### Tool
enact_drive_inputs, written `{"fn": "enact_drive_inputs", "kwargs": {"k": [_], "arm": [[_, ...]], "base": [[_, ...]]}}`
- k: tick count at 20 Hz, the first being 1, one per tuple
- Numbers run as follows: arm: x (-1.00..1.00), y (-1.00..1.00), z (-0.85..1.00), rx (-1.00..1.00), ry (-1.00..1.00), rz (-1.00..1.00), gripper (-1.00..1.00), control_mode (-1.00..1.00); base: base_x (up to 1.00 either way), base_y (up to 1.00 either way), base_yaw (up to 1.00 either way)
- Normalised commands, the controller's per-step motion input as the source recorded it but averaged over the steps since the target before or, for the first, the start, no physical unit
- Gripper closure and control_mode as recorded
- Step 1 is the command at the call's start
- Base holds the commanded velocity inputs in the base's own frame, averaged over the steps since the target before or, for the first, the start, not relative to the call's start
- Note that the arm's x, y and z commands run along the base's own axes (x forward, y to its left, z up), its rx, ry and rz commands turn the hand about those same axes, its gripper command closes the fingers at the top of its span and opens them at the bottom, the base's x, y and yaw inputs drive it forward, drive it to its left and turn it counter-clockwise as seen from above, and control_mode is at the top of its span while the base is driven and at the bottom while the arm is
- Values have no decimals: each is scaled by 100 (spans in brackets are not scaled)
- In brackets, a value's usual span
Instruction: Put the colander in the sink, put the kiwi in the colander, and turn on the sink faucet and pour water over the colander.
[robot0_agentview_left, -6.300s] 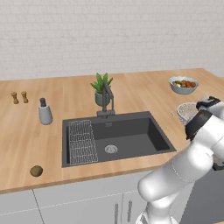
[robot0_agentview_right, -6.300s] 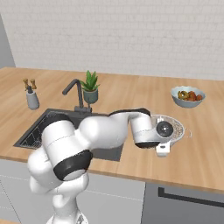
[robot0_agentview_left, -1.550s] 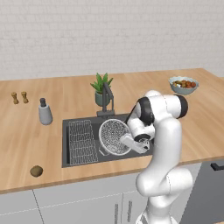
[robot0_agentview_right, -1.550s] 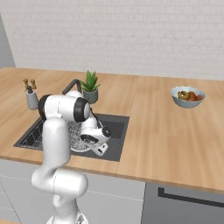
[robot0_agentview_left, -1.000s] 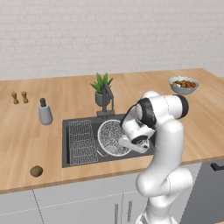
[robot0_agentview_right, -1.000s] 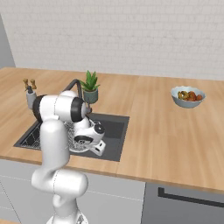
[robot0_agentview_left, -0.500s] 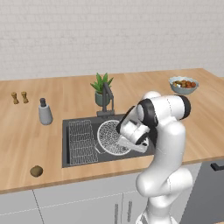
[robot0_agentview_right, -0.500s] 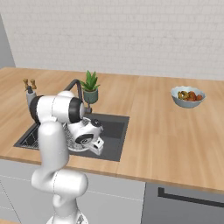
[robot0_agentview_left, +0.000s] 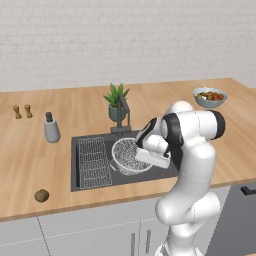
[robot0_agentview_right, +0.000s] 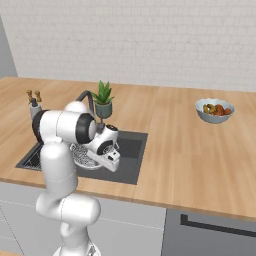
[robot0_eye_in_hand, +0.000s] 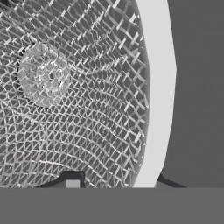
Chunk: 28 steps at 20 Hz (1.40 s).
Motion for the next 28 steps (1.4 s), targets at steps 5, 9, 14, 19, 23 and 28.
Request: {"fn": "enact_drive_inputs", "kwargs": {"k": [5, 9, 14, 19, 23, 28], "arm": [[-42, -9, -7, -3, 17, 3, 100, -100], [-29, 0, -39, -6, 12, 2, 100, -100], [-5, 0, -36, -7, 9, 0, 100, -100], [-11, 0, -6, -6, 6, 0, 100, -100], [-39, 0, 9, -1, 2, 0, 100, -100], [-46, 0, 3, 0, 2, 0, 100, -100]], "base": [[0, 0, 0], [0, 0, 0], [0, 0, 0], [0, 0, 0], [0, 0, 0], [0, 0, 0]]}}
